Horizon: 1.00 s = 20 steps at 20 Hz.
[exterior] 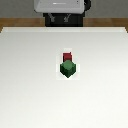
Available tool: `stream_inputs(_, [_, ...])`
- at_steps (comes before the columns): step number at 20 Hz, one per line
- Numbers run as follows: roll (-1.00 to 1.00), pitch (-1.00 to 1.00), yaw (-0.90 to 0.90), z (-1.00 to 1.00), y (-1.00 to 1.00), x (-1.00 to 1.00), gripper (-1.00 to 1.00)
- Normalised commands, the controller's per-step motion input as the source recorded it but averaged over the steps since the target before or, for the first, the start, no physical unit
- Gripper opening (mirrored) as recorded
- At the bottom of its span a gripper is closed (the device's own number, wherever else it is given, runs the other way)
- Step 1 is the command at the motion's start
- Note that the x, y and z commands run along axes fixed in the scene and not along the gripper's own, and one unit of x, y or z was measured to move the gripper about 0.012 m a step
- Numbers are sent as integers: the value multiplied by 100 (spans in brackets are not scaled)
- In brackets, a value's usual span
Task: Place the red cube on top of the green cube.
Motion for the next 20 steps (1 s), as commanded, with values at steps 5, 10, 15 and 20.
stream_inputs(5, [0,0,0,0,0,0,100])
stream_inputs(10, [0,0,0,0,20,0,100])
stream_inputs(15, [0,0,0,0,20,0,100])
stream_inputs(20, [0,0,0,0,0,40,100])
